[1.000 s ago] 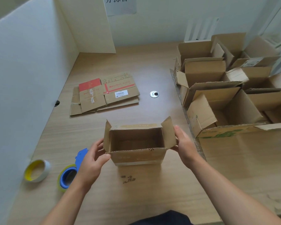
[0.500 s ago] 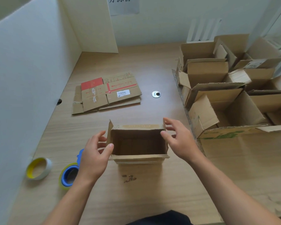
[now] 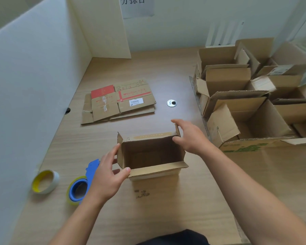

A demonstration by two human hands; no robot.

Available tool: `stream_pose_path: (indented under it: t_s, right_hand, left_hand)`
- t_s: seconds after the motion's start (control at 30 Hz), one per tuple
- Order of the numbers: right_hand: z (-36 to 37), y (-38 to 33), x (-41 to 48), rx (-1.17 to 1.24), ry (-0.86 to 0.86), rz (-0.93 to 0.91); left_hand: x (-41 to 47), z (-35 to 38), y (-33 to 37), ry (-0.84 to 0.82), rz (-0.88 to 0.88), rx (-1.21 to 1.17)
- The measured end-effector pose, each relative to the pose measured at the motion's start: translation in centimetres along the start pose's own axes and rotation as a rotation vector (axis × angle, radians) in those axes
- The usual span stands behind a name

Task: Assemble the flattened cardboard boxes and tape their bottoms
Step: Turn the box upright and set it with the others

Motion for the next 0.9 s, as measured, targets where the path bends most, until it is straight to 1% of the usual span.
stream_pose_path:
  t_s: [0.1, 0.2, 0.27, 0.33, 0.43, 0.5, 0.53, 0.6, 0.63, 0.67, 0.73, 0.83, 0.9]
  right_hand:
    - [0.1, -0.5, 1.0, -0.031, -0.047, 0.01]
    - [-0.6, -0.9, 1.7, -0.013, -0.014, 0.009]
    - [-1.1, -0.7, 1.9, 0.034, 0.02, 0.026]
    - [-1.2, -0.2, 1.9, 0.097, 0.017, 0.065]
    - [-0.9, 0.8, 1.9, 0.267, 0.007, 0.143]
    - [-0.7, 1.3, 1.9, 0.347, 0.001, 0.158]
    - [-0.5, 1.4, 1.9, 0.366, -0.005, 0.151]
    - [-0.2, 1.4, 1.9, 0.374, -0.013, 0.129]
    - [-0.1, 1.5, 1.9, 0.382, -0.015, 0.124]
    - [0.0, 1.5, 1.9, 0.402, -0.017, 0.123]
    - [0.2, 1.6, 1.9, 0.463, -0.01, 0.115]
    - [0.3, 1.8, 1.5, 0.571, 0.013, 0.104]
    - [0.5, 2.5, 1.0, 0.663, 0.02, 0.124]
  left_hand:
    - [0.0, 0.1, -0.1, 0.006, 0.013, -0.006]
    - [0.0, 0.2, -0.3, 0.009, 0.016, 0.008]
    - [0.1, 0.2, -0.4, 0.011, 0.021, 0.03]
    - [0.1, 0.2, -0.3, 0.013, 0.041, 0.045]
    - [0.2, 0.4, 0.0, -0.01, 0.081, 0.057]
    - [0.2, 0.3, 0.2, -0.058, 0.094, 0.034]
    - [0.3, 0.3, 0.2, -0.111, 0.107, 0.029]
    - [0.4, 0.4, 0.1, -0.206, 0.14, 0.07]
    - [0.5, 0.3, 0.0, -0.223, 0.153, 0.098]
    - [0.6, 0.2, -0.1, -0.209, 0.159, 0.117]
    - [1.1, 0.1, -0.2, -0.114, 0.143, 0.11]
    - [1.6, 0.3, -0.4, 0.01, 0.06, 0.042]
    - [1.7, 0.7, -0.7, 0.044, 0.014, 0.046]
Point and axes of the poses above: each hand's wrist, its own x-axis towards the middle knuckle, its own z-axis out of the palm, y = z × x, the point moved 5 cm from there along x, towards the middle knuckle, and after that the axes turned 9 degrees about z, right-handed, at the moved point
